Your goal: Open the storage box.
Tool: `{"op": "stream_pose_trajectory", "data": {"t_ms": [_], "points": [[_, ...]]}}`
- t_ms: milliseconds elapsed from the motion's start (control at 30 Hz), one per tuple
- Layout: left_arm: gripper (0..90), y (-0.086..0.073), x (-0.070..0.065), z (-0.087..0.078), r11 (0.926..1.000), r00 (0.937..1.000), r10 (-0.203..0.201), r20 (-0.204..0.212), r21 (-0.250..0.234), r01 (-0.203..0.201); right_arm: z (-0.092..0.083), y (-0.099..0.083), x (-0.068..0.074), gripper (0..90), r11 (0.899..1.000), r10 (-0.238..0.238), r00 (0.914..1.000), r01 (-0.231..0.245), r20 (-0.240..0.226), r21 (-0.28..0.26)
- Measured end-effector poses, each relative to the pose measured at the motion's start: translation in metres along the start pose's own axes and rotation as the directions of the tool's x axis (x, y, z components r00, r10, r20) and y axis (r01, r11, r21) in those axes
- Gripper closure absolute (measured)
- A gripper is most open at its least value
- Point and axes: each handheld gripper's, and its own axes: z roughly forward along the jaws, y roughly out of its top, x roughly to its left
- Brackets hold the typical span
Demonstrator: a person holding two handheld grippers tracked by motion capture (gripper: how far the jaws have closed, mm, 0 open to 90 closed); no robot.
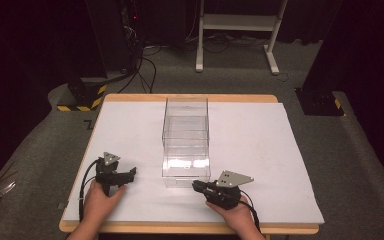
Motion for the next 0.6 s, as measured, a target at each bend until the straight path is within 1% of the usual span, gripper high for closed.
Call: {"op": "stream_pose_trajectory", "data": {"t_ms": [233, 600], "points": [[11.0, 0.0000, 0.0000, 0.0000, 1.0000, 1.0000, 0.000, 0.000, 0.000, 0.000, -0.0018, -0.0022, 0.0041, 83.5, 1.000, -0.007, 0.9998, 0.007, -0.017, -0.005], [11.0, 0.0000, -0.0001, 0.0000, 1.0000, 1.0000, -0.002, 0.000, 0.000, 0.002, -0.0030, -0.0034, 0.0099, 83.6, 1.000, -0.027, 0.9994, 0.026, -0.022, -0.005]]}}
